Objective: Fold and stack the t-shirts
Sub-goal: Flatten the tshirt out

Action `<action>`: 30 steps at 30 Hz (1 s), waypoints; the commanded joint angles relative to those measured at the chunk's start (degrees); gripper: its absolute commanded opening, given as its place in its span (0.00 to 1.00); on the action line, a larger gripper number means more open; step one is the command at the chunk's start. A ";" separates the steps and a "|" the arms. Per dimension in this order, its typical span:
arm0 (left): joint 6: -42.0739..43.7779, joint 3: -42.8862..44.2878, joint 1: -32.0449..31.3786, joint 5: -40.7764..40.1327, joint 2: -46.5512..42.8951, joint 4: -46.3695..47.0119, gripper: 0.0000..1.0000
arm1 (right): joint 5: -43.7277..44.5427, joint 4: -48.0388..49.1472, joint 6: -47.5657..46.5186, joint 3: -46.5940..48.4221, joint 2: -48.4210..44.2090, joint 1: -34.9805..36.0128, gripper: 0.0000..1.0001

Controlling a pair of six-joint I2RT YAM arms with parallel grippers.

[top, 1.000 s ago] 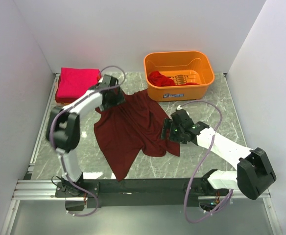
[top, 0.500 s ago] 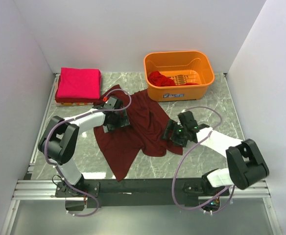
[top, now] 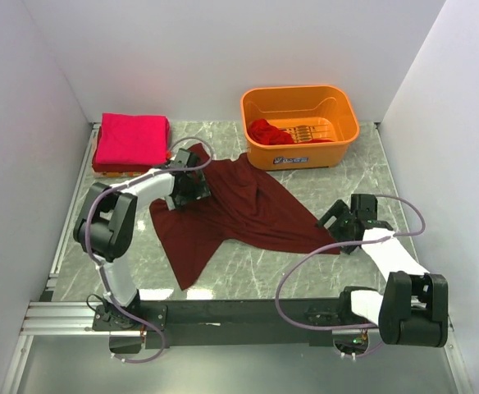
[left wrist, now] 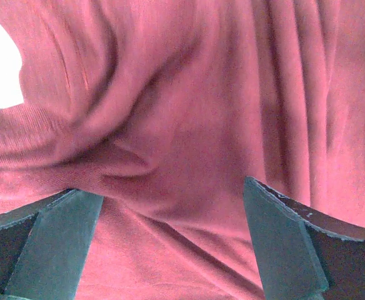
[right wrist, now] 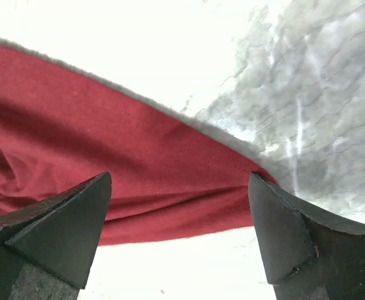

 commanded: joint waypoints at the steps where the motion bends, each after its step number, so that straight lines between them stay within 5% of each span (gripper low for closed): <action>1: 4.50 3.86 1.80 -0.07 5.36 -1.25 0.99 | 4.49 -3.51 -4.87 1.94 1.32 -2.24 0.96; 9: 12.85 24.17 3.03 3.72 18.73 -3.18 1.00 | 1.40 -0.60 -6.98 6.77 1.33 -2.34 0.96; 14: 12.95 26.65 3.03 1.01 13.04 -4.24 1.00 | 5.63 -3.15 -8.30 7.92 -5.43 -2.42 0.96; 18: 8.91 16.65 3.03 -0.49 -2.39 -3.18 1.00 | 4.67 -2.80 -8.21 5.90 -10.62 -2.34 0.96; 22: 0.31 -2.38 3.03 -0.50 -18.24 -2.65 0.99 | 4.83 -5.70 -8.48 4.23 -13.08 -2.34 0.96; 30: -13.50 -25.63 2.95 1.07 -40.74 -14.07 0.99 | 7.83 -7.20 -8.04 3.08 -12.83 -2.42 0.96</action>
